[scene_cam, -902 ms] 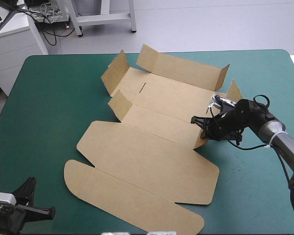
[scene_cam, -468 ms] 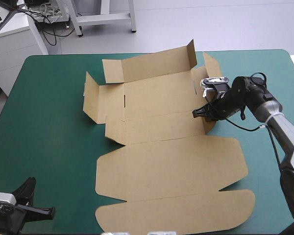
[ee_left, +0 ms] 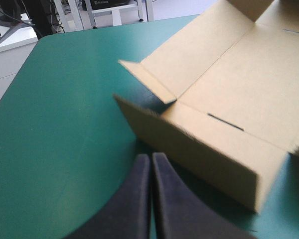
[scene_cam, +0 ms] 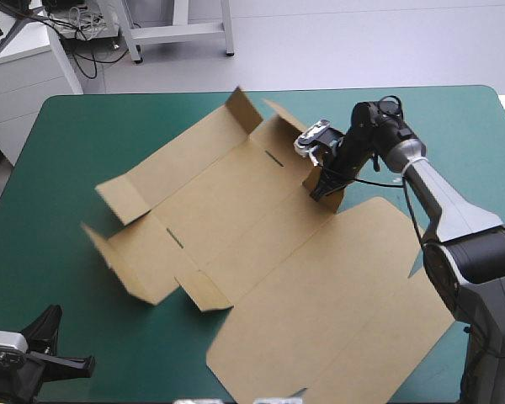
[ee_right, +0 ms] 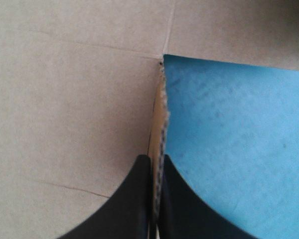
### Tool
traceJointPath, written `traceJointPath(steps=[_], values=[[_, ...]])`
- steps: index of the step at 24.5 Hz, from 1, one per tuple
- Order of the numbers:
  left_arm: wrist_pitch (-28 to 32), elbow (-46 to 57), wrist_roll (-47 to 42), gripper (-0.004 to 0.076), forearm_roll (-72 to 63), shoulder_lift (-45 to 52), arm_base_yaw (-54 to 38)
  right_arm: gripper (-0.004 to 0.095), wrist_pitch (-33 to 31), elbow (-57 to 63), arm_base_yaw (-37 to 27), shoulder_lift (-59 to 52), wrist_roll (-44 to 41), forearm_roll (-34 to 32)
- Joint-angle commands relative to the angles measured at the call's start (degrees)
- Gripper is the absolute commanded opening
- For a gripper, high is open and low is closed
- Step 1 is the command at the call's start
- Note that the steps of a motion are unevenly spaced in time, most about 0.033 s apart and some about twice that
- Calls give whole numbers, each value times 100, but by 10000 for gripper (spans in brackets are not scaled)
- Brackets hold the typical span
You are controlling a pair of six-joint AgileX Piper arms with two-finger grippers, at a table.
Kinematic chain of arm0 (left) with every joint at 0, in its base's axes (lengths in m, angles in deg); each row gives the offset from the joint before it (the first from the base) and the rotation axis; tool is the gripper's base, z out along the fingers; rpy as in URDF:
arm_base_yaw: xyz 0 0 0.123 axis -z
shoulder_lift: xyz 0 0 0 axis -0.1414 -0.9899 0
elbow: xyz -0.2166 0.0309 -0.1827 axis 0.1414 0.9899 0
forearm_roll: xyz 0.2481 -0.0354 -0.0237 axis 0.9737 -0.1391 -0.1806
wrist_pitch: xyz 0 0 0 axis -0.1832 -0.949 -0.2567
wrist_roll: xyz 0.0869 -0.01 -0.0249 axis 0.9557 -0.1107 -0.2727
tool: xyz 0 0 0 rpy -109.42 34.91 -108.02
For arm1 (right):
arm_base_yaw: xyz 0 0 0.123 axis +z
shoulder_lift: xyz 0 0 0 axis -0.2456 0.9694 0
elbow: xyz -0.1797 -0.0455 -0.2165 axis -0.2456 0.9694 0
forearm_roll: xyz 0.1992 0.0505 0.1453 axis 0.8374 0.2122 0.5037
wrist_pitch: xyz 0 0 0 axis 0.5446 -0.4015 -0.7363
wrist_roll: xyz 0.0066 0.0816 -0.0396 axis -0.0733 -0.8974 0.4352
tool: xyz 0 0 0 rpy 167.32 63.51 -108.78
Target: Fold the box
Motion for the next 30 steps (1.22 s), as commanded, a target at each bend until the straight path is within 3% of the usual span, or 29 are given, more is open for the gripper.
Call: traceJointPath(steps=[1, 5, 11, 15, 20, 24, 30], values=[[420, -133, -38, -10, 19, 73, 34, -1, -221, -586, 290, -78, 620, 26], [420, -133, -38, -10, 19, 73, 34, -1, -157, -834, 662, 75, 1193, -181], [420, -133, -38, -10, 19, 73, 34, -1, 364, -865, 1248, 143, 2958, -431], [420, -133, -38, -10, 19, 73, 34, -20, 1134, -865, 1579, 143, 3705, -376], [420, -133, -38, -10, 19, 73, 34, -20, 1616, -865, 1621, 238, 3614, -387], [420, -133, -38, -10, 19, 73, 34, -20, 2288, -865, 1609, 461, 2547, -387], [420, -133, -38, -10, 19, 73, 34, -20, 2387, -865, 1609, 630, 2185, -403]])
